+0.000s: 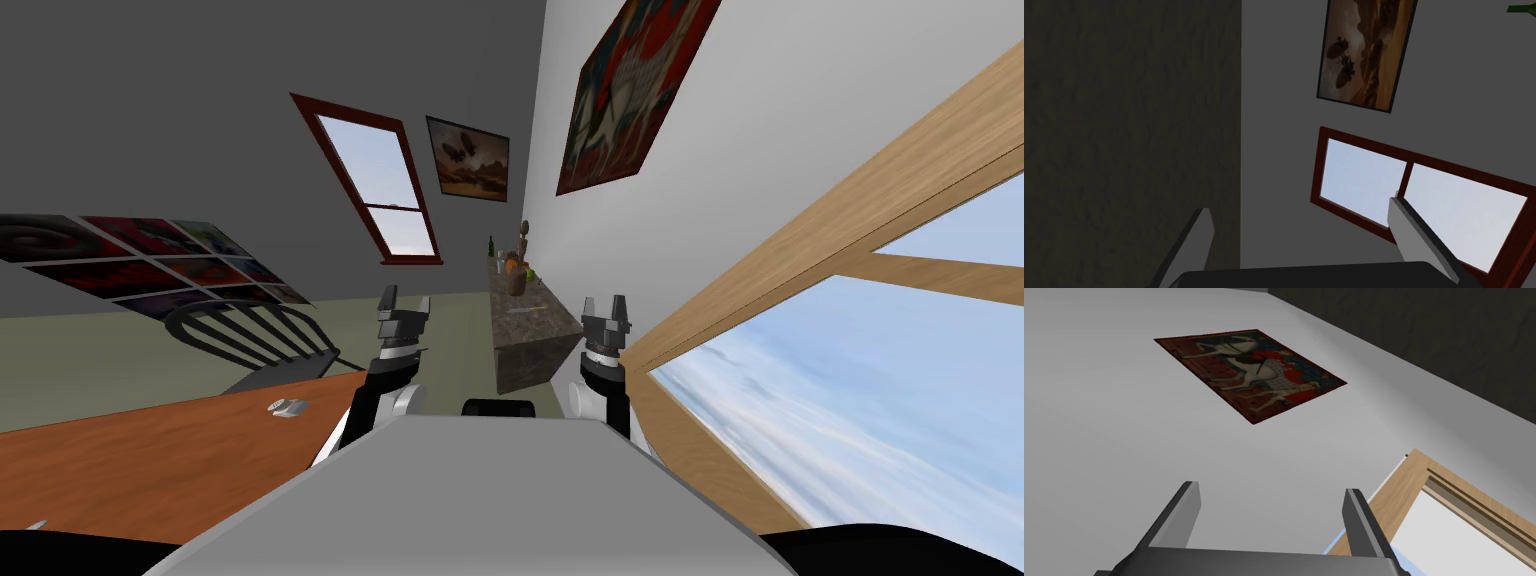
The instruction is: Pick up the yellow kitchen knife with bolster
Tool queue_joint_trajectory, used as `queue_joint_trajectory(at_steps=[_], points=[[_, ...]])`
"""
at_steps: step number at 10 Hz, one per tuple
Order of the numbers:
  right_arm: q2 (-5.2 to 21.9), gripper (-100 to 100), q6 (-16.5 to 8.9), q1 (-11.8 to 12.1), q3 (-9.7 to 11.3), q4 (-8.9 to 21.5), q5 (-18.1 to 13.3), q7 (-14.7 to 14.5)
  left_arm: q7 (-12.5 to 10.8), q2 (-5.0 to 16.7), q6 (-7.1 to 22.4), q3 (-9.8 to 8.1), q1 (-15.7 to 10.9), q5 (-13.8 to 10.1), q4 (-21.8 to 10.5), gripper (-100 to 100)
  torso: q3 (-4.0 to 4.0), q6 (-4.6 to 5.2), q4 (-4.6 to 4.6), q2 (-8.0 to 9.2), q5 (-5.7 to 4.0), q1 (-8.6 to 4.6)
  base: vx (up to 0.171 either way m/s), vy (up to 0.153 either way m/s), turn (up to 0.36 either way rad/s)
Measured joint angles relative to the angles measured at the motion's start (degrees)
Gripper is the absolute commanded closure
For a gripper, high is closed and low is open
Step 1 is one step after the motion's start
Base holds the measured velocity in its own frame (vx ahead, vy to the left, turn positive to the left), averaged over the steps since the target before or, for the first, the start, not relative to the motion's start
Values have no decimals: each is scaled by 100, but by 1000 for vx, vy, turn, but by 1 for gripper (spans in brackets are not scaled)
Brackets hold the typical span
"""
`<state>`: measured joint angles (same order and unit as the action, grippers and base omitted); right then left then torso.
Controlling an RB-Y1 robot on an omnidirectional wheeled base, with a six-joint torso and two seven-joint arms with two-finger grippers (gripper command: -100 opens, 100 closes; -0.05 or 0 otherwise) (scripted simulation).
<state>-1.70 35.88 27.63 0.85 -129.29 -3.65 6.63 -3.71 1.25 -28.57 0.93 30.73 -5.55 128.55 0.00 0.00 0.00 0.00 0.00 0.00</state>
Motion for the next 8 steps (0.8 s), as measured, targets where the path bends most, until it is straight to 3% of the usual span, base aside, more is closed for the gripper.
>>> queue_joint_trajectory(at_steps=[6, 8], points=[[945, -100, -143, -400, 317, 270, -335, -374, 0, -1, 0, 1, 0, 0, 0, 0, -3, -1, -1, -5, 11, 45, 3, 126, 8], [1297, -100, -188, -614, 465, 443, -515, -555, 0, -1, 0, 1, 0, 0, 0, 0, -4, -1, -1, -6, 12, 55, 12, 180, 24]])
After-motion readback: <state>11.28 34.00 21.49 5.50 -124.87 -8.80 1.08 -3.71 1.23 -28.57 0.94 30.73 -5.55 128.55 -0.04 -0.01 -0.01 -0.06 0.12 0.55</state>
